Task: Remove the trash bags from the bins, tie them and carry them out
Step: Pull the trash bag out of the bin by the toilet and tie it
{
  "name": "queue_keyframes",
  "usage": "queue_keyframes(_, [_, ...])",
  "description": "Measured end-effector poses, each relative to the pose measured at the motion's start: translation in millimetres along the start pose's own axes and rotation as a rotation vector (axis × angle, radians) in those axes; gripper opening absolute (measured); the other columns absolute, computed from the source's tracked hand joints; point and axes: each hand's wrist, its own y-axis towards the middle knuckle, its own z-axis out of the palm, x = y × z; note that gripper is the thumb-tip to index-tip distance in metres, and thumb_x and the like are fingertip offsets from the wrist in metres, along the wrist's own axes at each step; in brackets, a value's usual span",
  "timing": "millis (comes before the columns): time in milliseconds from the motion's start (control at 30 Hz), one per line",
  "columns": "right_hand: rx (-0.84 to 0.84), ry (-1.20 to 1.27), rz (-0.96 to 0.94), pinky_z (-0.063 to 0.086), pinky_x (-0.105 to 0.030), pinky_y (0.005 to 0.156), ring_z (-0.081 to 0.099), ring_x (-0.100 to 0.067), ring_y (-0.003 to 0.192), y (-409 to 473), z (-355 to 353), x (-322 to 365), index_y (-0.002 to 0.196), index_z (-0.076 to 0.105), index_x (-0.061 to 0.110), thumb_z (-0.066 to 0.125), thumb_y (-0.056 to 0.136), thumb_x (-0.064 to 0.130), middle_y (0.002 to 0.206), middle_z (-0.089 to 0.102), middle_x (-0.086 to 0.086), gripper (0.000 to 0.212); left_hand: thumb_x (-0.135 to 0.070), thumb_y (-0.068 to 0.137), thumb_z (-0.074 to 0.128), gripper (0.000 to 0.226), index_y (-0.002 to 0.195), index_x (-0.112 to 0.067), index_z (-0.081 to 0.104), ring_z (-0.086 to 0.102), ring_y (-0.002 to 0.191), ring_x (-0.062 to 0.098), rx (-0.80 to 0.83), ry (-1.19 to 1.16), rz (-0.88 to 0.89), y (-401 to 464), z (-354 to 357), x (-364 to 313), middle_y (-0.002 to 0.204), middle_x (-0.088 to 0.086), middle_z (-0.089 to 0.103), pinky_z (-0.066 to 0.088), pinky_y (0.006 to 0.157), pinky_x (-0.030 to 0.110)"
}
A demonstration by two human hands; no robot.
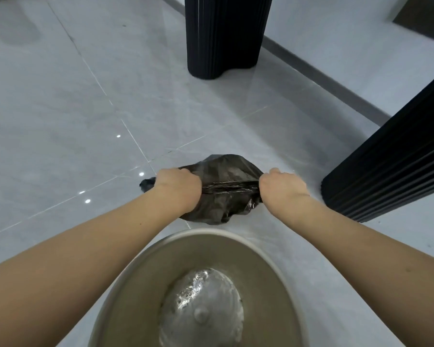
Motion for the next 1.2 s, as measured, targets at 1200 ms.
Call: queue_keyframes(1200, [0.371,2.801,0.092,0.037,-0.018,0.037,0.055,-0.008,0.048,53.7,51.7,-50.5,0.081,0.062,0.019,0.05,0.097,0.031,0.107,0.073,-0.001,0.024,-0.026,0.096,0.039,0.019,0.103,-0.011,0.048,0.058,0.062,0.028,-0.279,0.286,0.241,25.1,8.9,-42.1,0.072,0.005,0.059,0.027,0.048,0.031])
